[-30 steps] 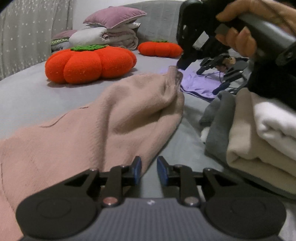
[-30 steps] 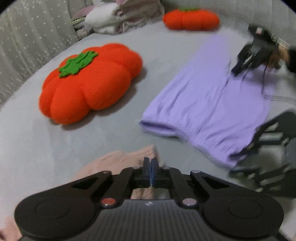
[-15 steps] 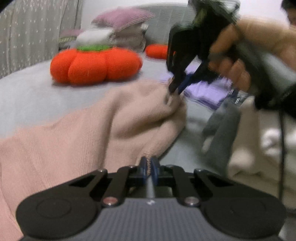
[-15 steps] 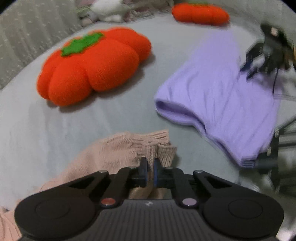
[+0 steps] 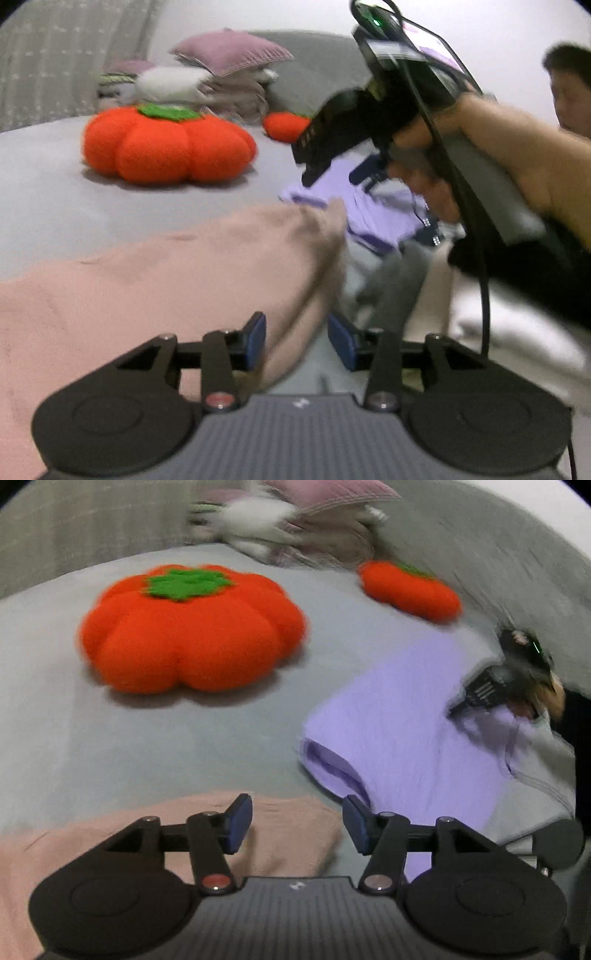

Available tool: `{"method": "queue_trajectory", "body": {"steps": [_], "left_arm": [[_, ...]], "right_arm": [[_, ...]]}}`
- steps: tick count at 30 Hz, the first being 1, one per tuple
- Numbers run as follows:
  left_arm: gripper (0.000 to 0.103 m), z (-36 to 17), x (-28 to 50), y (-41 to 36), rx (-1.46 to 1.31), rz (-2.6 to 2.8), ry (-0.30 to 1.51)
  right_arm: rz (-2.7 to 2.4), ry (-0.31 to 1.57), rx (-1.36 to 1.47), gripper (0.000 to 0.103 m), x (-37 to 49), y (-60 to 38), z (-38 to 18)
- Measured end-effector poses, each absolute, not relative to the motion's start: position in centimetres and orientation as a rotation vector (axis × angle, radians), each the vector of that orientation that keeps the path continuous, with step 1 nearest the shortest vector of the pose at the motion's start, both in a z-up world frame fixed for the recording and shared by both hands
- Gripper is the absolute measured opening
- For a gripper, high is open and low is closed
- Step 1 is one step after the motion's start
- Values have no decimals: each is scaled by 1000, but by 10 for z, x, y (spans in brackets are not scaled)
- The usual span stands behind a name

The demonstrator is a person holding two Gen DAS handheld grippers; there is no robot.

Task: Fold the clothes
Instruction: 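Lay the lifted side over the sweater body and open the right gripper, then move both grippers over to the flat pink buttoned cardigan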

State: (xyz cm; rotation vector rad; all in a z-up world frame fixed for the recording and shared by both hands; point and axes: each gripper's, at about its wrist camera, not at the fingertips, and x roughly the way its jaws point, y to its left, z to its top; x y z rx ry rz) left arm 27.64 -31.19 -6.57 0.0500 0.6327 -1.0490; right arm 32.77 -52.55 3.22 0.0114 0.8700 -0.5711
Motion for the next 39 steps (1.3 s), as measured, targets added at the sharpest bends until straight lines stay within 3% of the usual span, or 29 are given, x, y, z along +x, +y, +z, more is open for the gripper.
{"method": "queue_trajectory", "body": {"steps": [7,10,12,17,22,29,39], "left_arm": [[52,-80,296,-292,97,-901,649],[55,-101,295,-303,161,-867,683],[56,-98,290,-308,214,-856,665],[56,-82,283,-273,102,-863,677],[71,-62,247,-208,109,-778,658],[76,-39,182,-135,177,-686,648],[78,-31,87,-67,266,-639,646]], "right_arm": [[-391,903,70,54,334,-482,2],[-472,981,166,52,341,-505,-34],[-538,993,307,55,336,-533,-51],[-486,908,285,55,318,-517,-23],[-315,882,286,55,279,-477,-9],[-163,876,249,55,216,-431,-1],[-2,867,232,55,128,-376,-2]]}}
